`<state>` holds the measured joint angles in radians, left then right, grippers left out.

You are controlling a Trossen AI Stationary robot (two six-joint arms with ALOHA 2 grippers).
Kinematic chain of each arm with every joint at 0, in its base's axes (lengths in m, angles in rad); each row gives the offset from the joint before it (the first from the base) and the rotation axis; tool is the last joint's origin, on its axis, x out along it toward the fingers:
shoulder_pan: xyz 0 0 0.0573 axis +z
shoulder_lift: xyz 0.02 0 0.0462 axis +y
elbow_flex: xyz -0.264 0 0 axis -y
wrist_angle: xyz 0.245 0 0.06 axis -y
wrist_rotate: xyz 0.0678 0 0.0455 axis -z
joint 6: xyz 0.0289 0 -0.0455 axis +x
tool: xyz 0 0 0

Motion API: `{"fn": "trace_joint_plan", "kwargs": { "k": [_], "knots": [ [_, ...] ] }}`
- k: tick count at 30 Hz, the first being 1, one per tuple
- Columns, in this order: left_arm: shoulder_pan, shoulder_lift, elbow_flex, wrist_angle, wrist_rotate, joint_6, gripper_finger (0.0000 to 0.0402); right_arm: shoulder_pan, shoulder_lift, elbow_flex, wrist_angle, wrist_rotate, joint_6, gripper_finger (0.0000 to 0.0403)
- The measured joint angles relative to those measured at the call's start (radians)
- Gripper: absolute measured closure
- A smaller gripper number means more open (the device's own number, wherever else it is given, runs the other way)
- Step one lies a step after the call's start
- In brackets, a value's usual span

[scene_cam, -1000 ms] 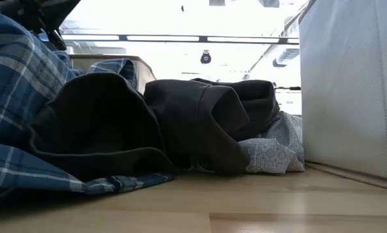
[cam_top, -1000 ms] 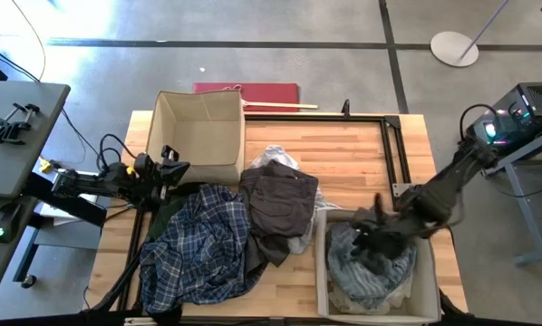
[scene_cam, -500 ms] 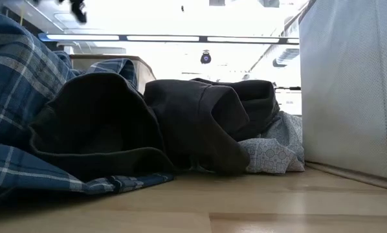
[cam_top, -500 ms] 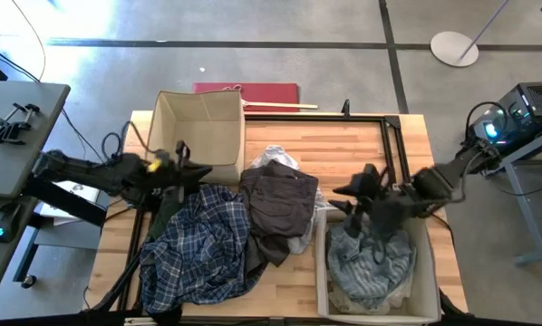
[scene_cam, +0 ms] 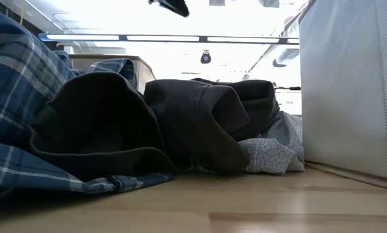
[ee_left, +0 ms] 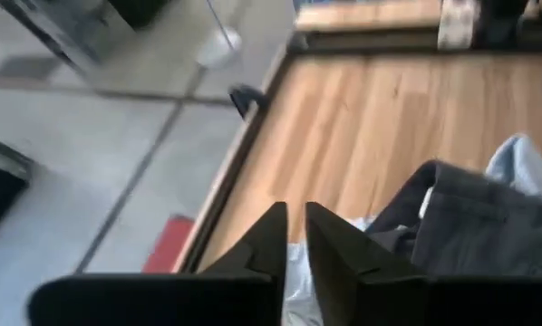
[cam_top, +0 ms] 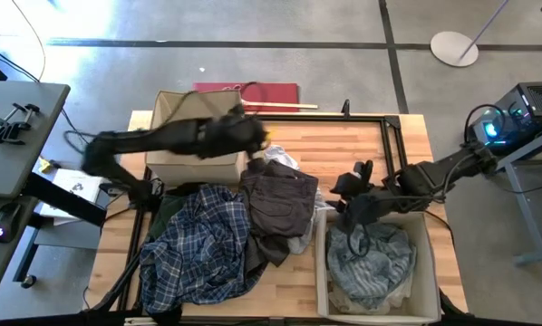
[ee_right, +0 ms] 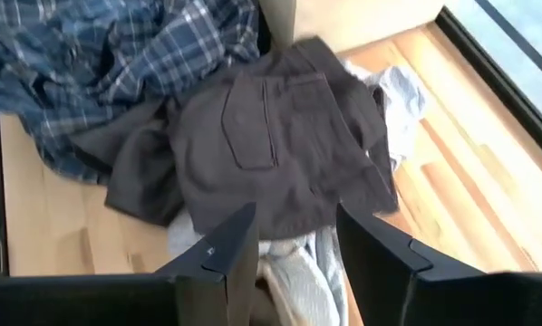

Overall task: Sort clothes
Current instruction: Put the white pattern shirt into the bottom laundry bin

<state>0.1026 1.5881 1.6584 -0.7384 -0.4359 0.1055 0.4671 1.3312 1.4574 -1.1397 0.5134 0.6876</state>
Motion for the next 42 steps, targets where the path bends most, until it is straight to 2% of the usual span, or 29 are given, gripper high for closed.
{"fn": "trace_joint_plan", "kwargs": {
  "k": [2, 4, 6, 11, 16, 22, 28, 42],
  "knots": [
    [0.045, 0.09, 0.063, -0.021, 0.088, -0.023, 0.0332, 0.024, 0.0, 0.0, -0.042, 0.0, 0.03, 0.0263],
    [0.081, 0.162, 0.081, -0.01, 0.189, -0.066, 0.0303, 0.051, 0.0, 0.0, -0.076, 0.001, 0.063, 0.0263],
    [0.103, 0.23, 0.083, 0.005, 0.245, -0.098, 0.0276, 0.081, 0.0, 0.0, -0.102, 0.021, 0.1, 0.0263],
    [0.141, 0.369, 0.083, 0.008, 0.221, -0.122, 0.022, 0.154, 0.0, 0.0, -0.134, 0.087, 0.163, 0.0263],
    [0.206, 0.46, 0.083, 0.018, 0.248, -0.167, 0.0194, 0.205, 0.0, 0.0, -0.136, 0.134, 0.195, 0.0263],
    [0.266, 0.525, 0.083, -0.018, 0.269, -0.226, 0.0197, 0.23, 0.0, 0.0, -0.138, 0.171, 0.202, 0.0263],
    [0.279, 0.566, 0.083, -0.05, 0.271, -0.227, 0.0209, 0.23, 0.0, 0.0, -0.144, 0.172, 0.203, 0.0263],
    [0.3, 0.626, 0.081, -0.08, 0.297, -0.197, 0.0264, 0.225, -0.001, 0.0, -0.144, 0.192, 0.178, 0.0263]
  ]
}}
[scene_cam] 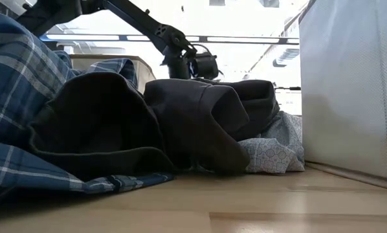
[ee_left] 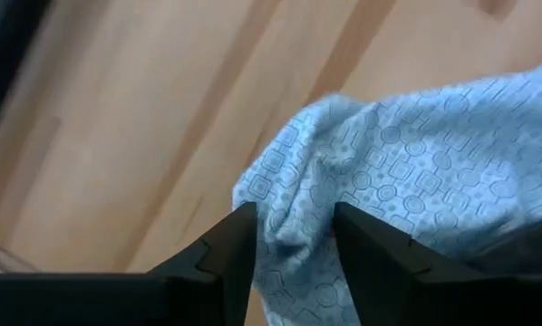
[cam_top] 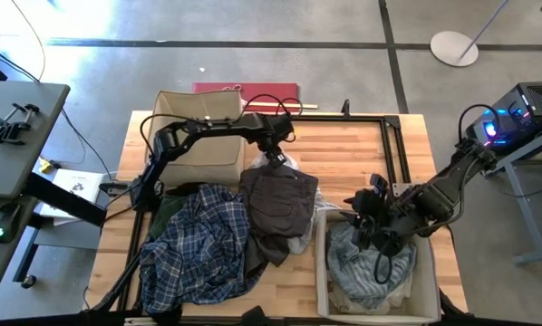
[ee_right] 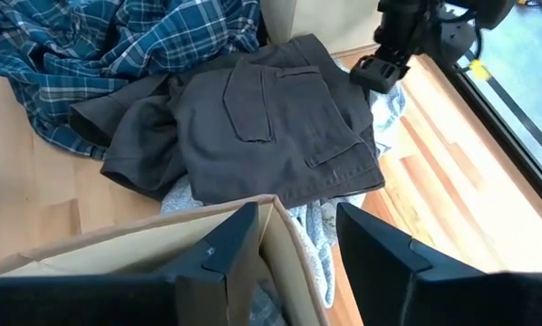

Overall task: Sort clothes
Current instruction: Put the white pattern shirt into the bottom laundry bin

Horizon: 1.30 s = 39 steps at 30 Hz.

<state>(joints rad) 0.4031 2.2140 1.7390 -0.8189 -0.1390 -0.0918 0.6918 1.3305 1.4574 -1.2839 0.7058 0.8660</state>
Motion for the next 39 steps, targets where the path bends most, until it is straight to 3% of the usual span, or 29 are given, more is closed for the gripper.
{"fn": "trace_joint_plan", "kwargs": {
  "k": [5, 9, 12, 15, 22, 26, 32, 39],
  "knots": [
    [-0.003, 0.007, -0.001, -0.001, 0.018, 0.06, 0.0296, 0.0, 0.0, 0.0, -0.004, -0.001, 0.012, 0.0263],
    [-0.005, -0.003, -0.001, 0.007, 0.027, 0.119, 0.0354, 0.0, 0.0, 0.0, -0.007, -0.001, 0.014, 0.0263],
    [-0.005, -0.003, -0.001, 0.004, 0.126, 0.154, 0.0394, 0.0, 0.0, 0.0, -0.007, -0.005, 0.016, 0.0263],
    [-0.011, -0.018, -0.001, 0.006, 0.18, 0.164, 0.0398, 0.0, 0.0, 0.0, -0.007, -0.041, 0.002, 0.0263],
    [-0.047, -0.162, 0.12, 0.006, 0.114, 0.176, 0.0401, -0.02, 0.0, 0.0, -0.009, -0.004, -0.057, 0.0263],
    [-0.072, -0.274, 0.227, 0.025, 0.104, 0.208, 0.0401, -0.119, -0.003, 0.0, -0.01, 0.055, -0.113, 0.0255],
    [-0.137, -0.43, 0.344, 0.149, 0.109, 0.314, 0.0401, -0.35, -0.009, 0.0, 0.085, 0.046, -0.41, 0.0199],
    [-0.217, -0.523, 0.397, 0.229, 0.105, 0.38, 0.0402, -0.645, -0.025, 0.0, 0.318, -0.12, -0.654, 0.0112]
  ]
}}
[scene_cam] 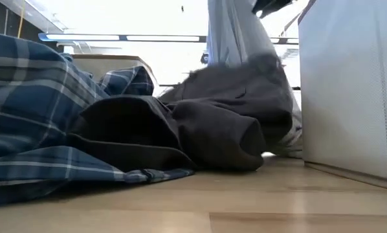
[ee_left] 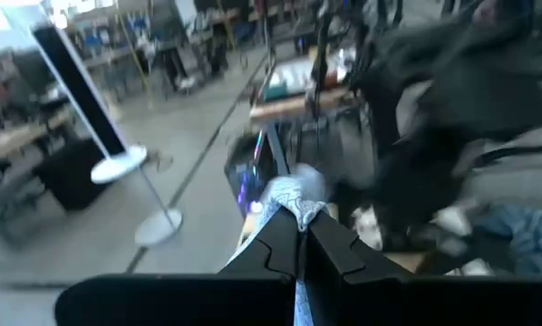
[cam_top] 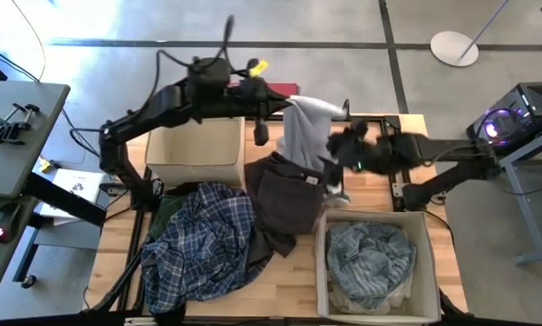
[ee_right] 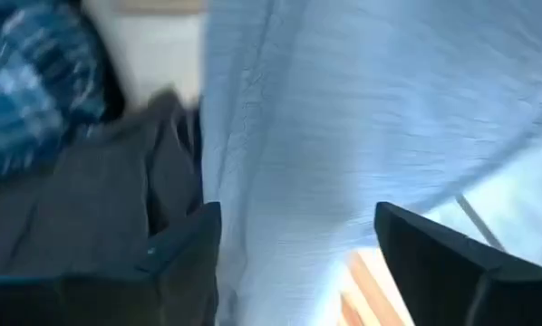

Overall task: Sort clothes
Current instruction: Put the white pattern shirt into the bottom laundry bin

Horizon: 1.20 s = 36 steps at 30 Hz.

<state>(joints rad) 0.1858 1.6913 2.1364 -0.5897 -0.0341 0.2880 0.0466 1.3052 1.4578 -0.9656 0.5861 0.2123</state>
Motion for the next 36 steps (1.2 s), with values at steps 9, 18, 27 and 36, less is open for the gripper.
{"fn": "trace_joint_plan", "kwargs": {
  "k": [9, 18, 27, 36],
  "knots": [
    [-0.061, -0.008, 0.0, 0.074, 0.0, 0.029, 0.0401, -0.28, 0.055, -0.129, 0.463, -0.491, -0.196, 0.0104],
    [-0.072, -0.024, 0.0, 0.099, -0.14, 0.06, 0.0401, -0.315, 0.174, -0.262, 0.774, -0.715, -0.226, 0.0274],
    [0.012, -0.039, 0.001, -0.138, -0.668, 0.147, 0.0382, -0.225, -0.025, -0.132, 0.725, -0.68, -0.24, 0.0396],
    [0.202, -0.056, -0.001, -0.386, -0.529, -0.047, 0.0251, -0.022, -0.093, 0.363, 0.757, -0.429, -0.353, 0.04]
  ]
}}
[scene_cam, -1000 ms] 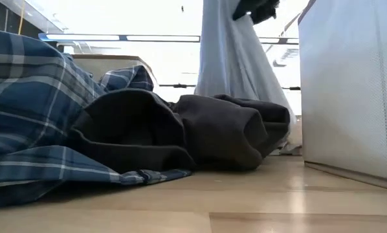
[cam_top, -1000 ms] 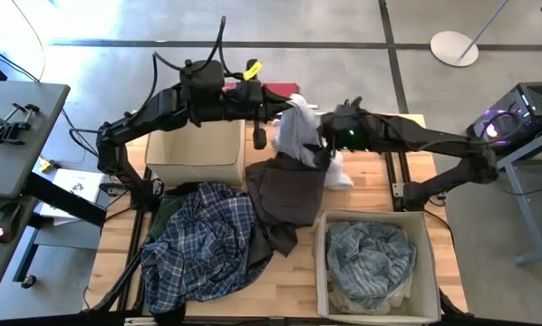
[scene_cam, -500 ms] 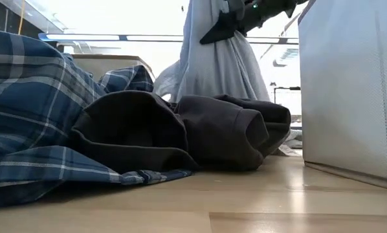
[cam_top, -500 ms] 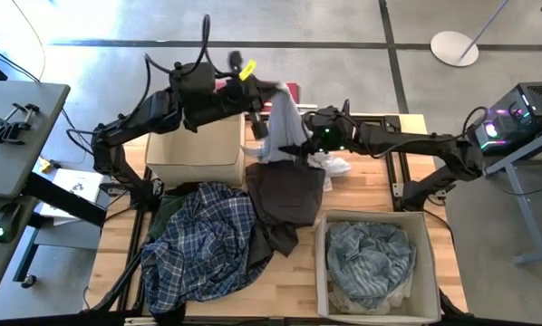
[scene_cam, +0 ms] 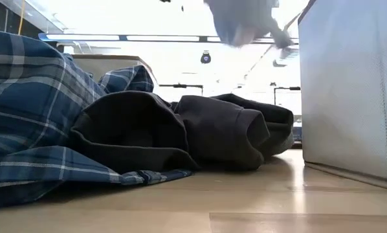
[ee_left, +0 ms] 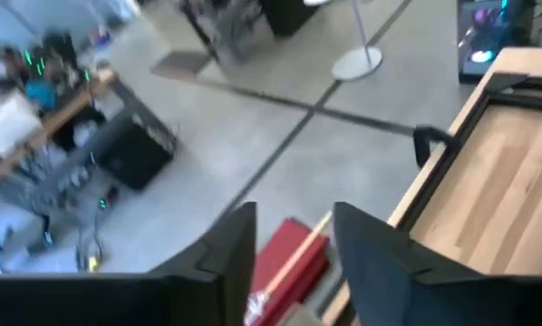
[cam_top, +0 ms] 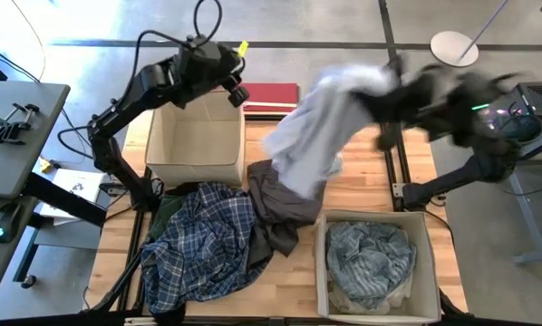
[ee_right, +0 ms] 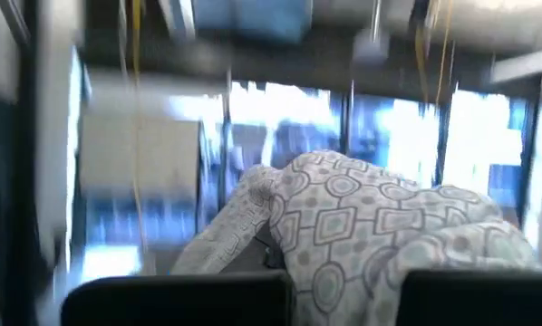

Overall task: Sort clothes
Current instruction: Put the white pattern shirt into the bottom laundry bin

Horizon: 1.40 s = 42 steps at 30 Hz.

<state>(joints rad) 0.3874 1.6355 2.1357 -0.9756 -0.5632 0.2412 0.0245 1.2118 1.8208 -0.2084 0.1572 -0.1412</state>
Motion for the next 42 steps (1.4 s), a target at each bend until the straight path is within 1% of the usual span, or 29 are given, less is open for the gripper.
{"fn": "trace_joint_plan", "kwargs": {
  "k": [2, 4, 6, 7, 9, 10, 12, 14, 16, 17, 18, 19, 21, 23, 27, 29, 30, 32, 34, 36, 37, 40, 41, 42],
  "knots": [
    [0.016, -0.004, -0.009, -0.049, 0.03, -0.028, 0.0226, 0.034, 0.016, 0.113, 0.013, -0.05, 0.021, 0.04],
    [0.022, -0.004, -0.019, -0.098, 0.037, -0.048, 0.0208, 0.068, 0.032, 0.214, 0.001, -0.137, 0.08, 0.0401],
    [0.023, -0.004, -0.027, -0.14, 0.038, -0.061, 0.0199, 0.11, 0.045, 0.292, -0.042, -0.221, 0.152, 0.0401],
    [0.023, -0.004, -0.027, -0.165, 0.037, -0.071, 0.0197, 0.135, 0.05, 0.325, -0.079, -0.246, 0.185, 0.0401],
    [0.02, -0.004, -0.027, -0.207, 0.037, -0.091, 0.0196, 0.198, 0.051, 0.372, -0.193, -0.231, 0.231, 0.0402],
    [0.016, -0.004, -0.027, -0.229, 0.036, -0.104, 0.0195, 0.235, 0.051, 0.388, -0.267, -0.197, 0.25, 0.0402],
    [0.005, -0.004, -0.027, -0.271, 0.035, -0.131, 0.0195, 0.321, 0.051, 0.404, -0.427, -0.072, 0.283, 0.0402],
    [-0.007, -0.007, -0.027, -0.306, 0.03, -0.15, 0.0195, 0.412, 0.052, 0.401, -0.595, 0.139, 0.349, 0.0402],
    [-0.023, -0.013, -0.027, -0.327, 0.018, -0.161, 0.0195, 0.508, 0.059, 0.383, -0.778, 0.353, 0.484, 0.0402],
    [-0.029, -0.017, -0.027, -0.34, 0.012, -0.167, 0.0195, 0.547, 0.068, 0.372, -0.86, 0.428, 0.567, 0.0402],
    [-0.036, -0.019, -0.027, -0.349, 0.001, -0.175, 0.0195, 0.582, 0.079, 0.359, -0.926, 0.474, 0.645, 0.0402],
    [-0.044, -0.024, -0.027, -0.353, -0.01, -0.184, 0.0195, 0.614, 0.093, 0.344, -0.977, 0.495, 0.714, 0.0402],
    [-0.053, -0.033, -0.027, -0.366, -0.028, -0.196, 0.0195, 0.684, 0.123, 0.316, -1.032, 0.497, 0.836, 0.0402],
    [-0.062, -0.042, -0.027, -0.368, -0.038, -0.208, 0.0195, 0.752, 0.153, 0.289, -1.031, 0.479, 0.917, 0.0402],
    [-0.081, -0.059, -0.027, -0.368, -0.04, -0.216, 0.0195, 0.863, 0.244, 0.279, -1.017, 0.319, 0.995, 0.0403],
    [-0.091, -0.065, -0.027, -0.368, -0.04, -0.231, 0.0195, 0.928, 0.289, 0.282, -1.022, 0.285, 1.043, 0.0403],
    [-0.097, -0.066, -0.027, -0.369, -0.039, -0.236, 0.0195, 0.956, 0.308, 0.282, -1.029, 0.28, 1.088, 0.0403],
    [-0.111, -0.071, -0.027, -0.38, -0.025, -0.241, 0.0195, 1.004, 0.337, 0.286, -1.089, 0.271, 1.229, 0.0403],
    [-0.128, -0.073, -0.027, -0.405, -0.017, -0.247, 0.0195, 1.048, 0.366, 0.287, -1.21, 0.28, 1.4, 0.0403],
    [-0.145, -0.074, -0.027, -0.424, -0.017, -0.263, 0.0195, 1.077, 0.401, 0.284, -1.373, 0.301, 1.581, 0.0403],
    [-0.152, -0.074, -0.027, -0.431, -0.017, -0.267, 0.0195, 1.084, 0.41, 0.264, -1.373, 0.313, 1.635, 0.0403],
    [-0.171, -0.073, -0.027, -0.445, -0.015, -0.282, 0.0195, 1.077, 0.388, 0.146, -1.259, 0.37, 1.604, 0.0403],
    [-0.178, -0.073, -0.027, -0.45, -0.015, -0.289, 0.0195, 1.06, 0.384, 0.111, -1.249, 0.384, 1.628, 0.0403],
    [-0.185, -0.073, -0.027, -0.458, -0.015, -0.293, 0.0195, 1.039, 0.383, 0.075, -1.272, 0.372, 1.668, 0.0403]
  ]
}}
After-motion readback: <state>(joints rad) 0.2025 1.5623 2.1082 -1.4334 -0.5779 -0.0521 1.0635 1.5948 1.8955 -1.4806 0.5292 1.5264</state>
